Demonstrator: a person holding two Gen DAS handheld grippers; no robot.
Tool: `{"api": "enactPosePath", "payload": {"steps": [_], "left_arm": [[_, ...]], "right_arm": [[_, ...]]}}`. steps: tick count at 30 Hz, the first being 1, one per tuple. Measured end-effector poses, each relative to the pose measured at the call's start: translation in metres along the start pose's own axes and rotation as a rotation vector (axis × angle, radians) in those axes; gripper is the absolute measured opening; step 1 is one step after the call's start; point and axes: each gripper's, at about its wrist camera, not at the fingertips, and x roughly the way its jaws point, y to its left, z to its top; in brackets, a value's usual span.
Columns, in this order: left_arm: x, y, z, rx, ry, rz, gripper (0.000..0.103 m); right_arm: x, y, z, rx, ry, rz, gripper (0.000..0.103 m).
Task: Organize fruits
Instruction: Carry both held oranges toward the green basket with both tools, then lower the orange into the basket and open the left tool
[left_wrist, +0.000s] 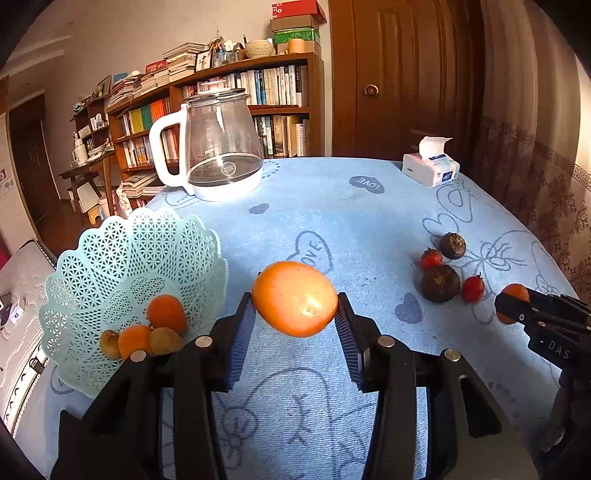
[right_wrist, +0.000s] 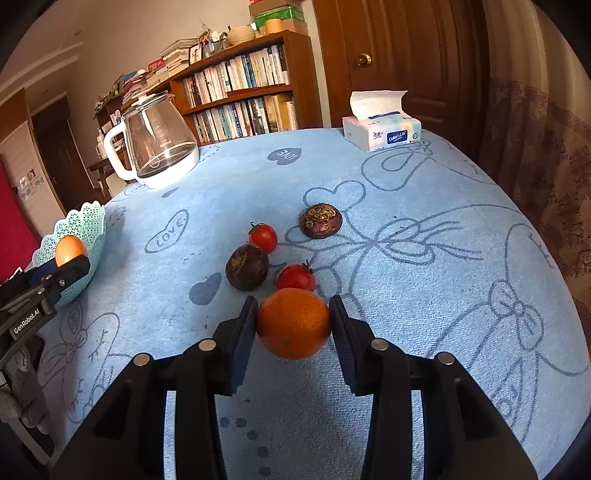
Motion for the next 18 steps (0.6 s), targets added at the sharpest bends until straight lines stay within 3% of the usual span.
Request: {"api": "enactPosePath", "payload": {"steps": [8, 18], "left_arm": [[-0.004, 0.053, 0.011, -0.078, -0.025, 0.072, 0.045], [0.007, 0.128, 0.015, -0.242, 0.009, 0.119, 0.045]], "right_arm": [[-0.001, 0.007, -0.002, -0.007, 0.003, 0.010, 0.040], [0.003, 0.011, -0.006, -0.018, 0.019, 0.018, 0.040]]}}
